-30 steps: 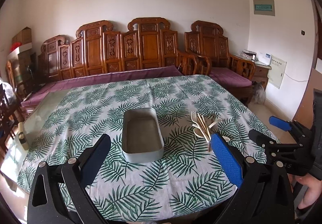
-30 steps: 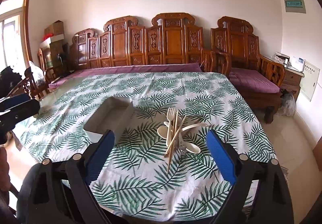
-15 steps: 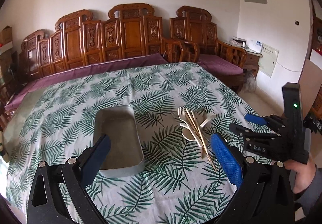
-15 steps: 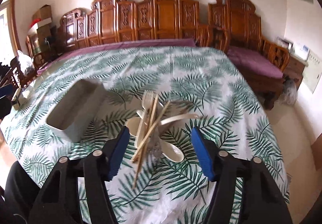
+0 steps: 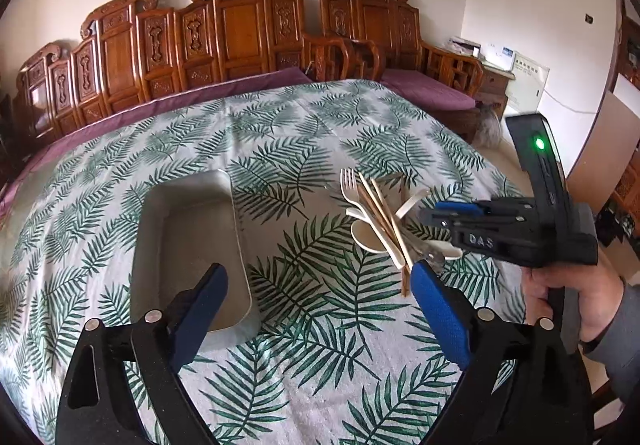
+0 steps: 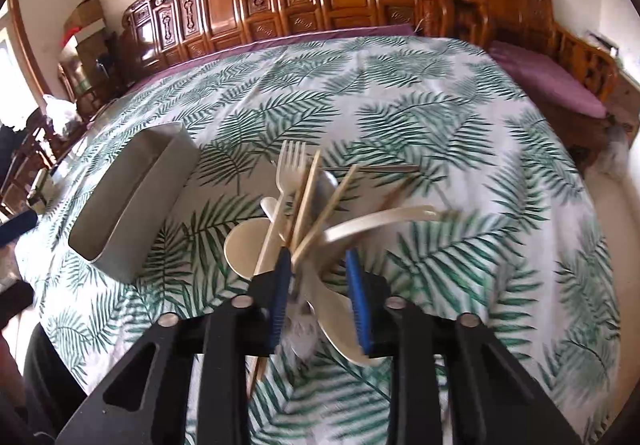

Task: Organize utensils
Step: 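Move the right tool toward the utensil cluster, then grasp a wooden chopstick with the right tool while the left tool approaches a white fork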

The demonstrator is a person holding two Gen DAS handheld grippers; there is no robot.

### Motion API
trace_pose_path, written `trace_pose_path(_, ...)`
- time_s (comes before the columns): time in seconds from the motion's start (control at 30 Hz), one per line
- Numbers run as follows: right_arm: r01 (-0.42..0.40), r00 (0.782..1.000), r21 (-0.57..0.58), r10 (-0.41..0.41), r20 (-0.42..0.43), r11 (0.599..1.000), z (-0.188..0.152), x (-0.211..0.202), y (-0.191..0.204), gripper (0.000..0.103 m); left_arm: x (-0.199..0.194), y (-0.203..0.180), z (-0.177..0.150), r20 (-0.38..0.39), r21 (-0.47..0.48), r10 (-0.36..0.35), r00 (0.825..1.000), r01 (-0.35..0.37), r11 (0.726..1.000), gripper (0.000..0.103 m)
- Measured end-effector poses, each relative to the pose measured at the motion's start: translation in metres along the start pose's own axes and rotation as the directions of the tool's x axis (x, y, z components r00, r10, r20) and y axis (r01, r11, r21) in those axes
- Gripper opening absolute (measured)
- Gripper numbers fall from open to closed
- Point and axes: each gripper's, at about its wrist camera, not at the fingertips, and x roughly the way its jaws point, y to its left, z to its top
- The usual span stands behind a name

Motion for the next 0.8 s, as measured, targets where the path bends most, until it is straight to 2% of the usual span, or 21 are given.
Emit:
trace_pose_path(0.03,-0.012,1.0,0.001,0.012,-0.013,1.0,0.003,0.007,0.002,0.022,0.005,-0.002,-0.001,-0.011,0.01,0.004,1.0,-0.003,1.0,0.082)
trace_pose_path(0.13,-0.04,0.998,0.016,0.041,-0.051,0.999,0.006,0.022,0.004,0.017,0.013,-0.002,-0.003,-0.034,0.013,0.004,0.999,-0.003,1.0,0.081)
trace_pose_path(0.3,-0.044,0.992,0.061,0.05,-0.115,0.997,0.008,0.043,0.0,0.016,0.019,-0.005,-0.006,-0.053,0.023,-0.004,0.999,0.005,1.0,0.081)
trace_pose_path(0.5,-0.023,0.991,0.047,0.029,-0.128,0.999,0.01,0.046,0.005,0.015,0.025,-0.006,-0.01,-0.074,0.013,-0.011,0.997,0.012,1.0,0.081)
trace_pose_path(0.67,0.009,0.989,0.022,-0.005,-0.15,1.0,0.015,0.049,0.002,0.009,0.027,-0.011,-0.01,-0.08,0.02,-0.009,0.997,0.01,1.0,0.081)
trace_pose_path(0.8,0.011,0.993,0.014,-0.009,-0.118,1.0,0.014,0.038,0.001,0.006,0.028,-0.012,-0.008,-0.076,0.027,-0.004,0.997,0.007,1.0,0.081)
